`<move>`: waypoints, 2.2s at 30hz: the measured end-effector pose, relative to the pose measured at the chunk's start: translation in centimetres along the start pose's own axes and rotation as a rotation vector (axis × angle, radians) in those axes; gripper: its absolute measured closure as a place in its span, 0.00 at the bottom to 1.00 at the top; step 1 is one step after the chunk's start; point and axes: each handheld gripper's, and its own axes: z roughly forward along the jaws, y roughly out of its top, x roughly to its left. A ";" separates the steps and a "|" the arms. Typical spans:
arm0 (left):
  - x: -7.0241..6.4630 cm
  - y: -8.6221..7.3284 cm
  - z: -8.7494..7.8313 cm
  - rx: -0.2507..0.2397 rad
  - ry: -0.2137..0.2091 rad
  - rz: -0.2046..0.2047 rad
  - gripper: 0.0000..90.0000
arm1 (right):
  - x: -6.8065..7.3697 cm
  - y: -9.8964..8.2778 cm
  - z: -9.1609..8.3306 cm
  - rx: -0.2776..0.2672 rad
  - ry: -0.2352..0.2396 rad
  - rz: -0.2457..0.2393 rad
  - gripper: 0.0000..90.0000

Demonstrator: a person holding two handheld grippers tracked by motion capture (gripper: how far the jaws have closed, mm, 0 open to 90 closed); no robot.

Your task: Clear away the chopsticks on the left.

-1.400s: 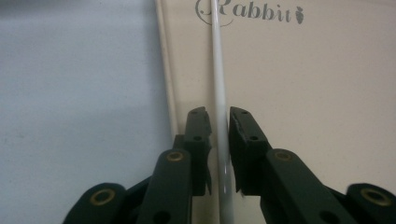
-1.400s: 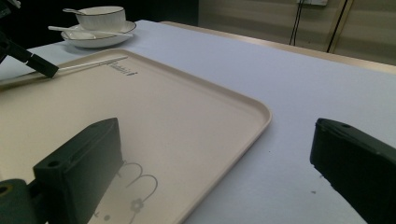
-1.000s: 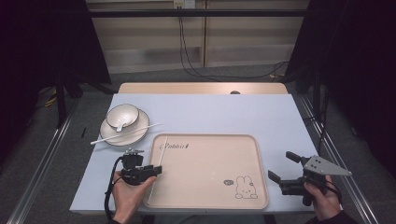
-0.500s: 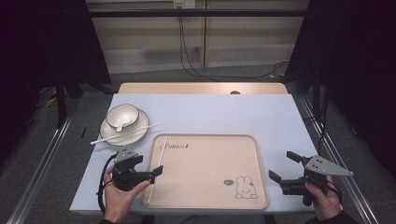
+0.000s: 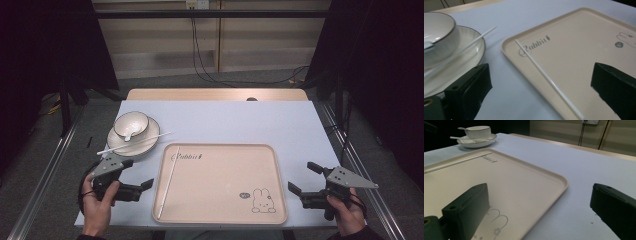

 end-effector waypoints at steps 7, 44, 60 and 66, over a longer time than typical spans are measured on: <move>3.4 0.2 -1.7 -0.036 0.053 0.011 0.03 | 0.0 0.0 0.0 -0.004 0.003 -0.008 0.02; 14.5 0.1 2.9 0.179 -0.041 0.137 0.47 | -0.1 -0.1 -0.1 0.000 0.008 -0.007 0.02; 14.9 0.6 5.3 0.276 -0.036 0.198 0.81 | -0.1 -0.1 -0.1 0.002 0.006 -0.002 0.02; 14.6 0.5 6.4 0.317 -0.066 0.191 0.83 | -0.1 -0.1 -0.1 0.003 0.010 -0.003 0.02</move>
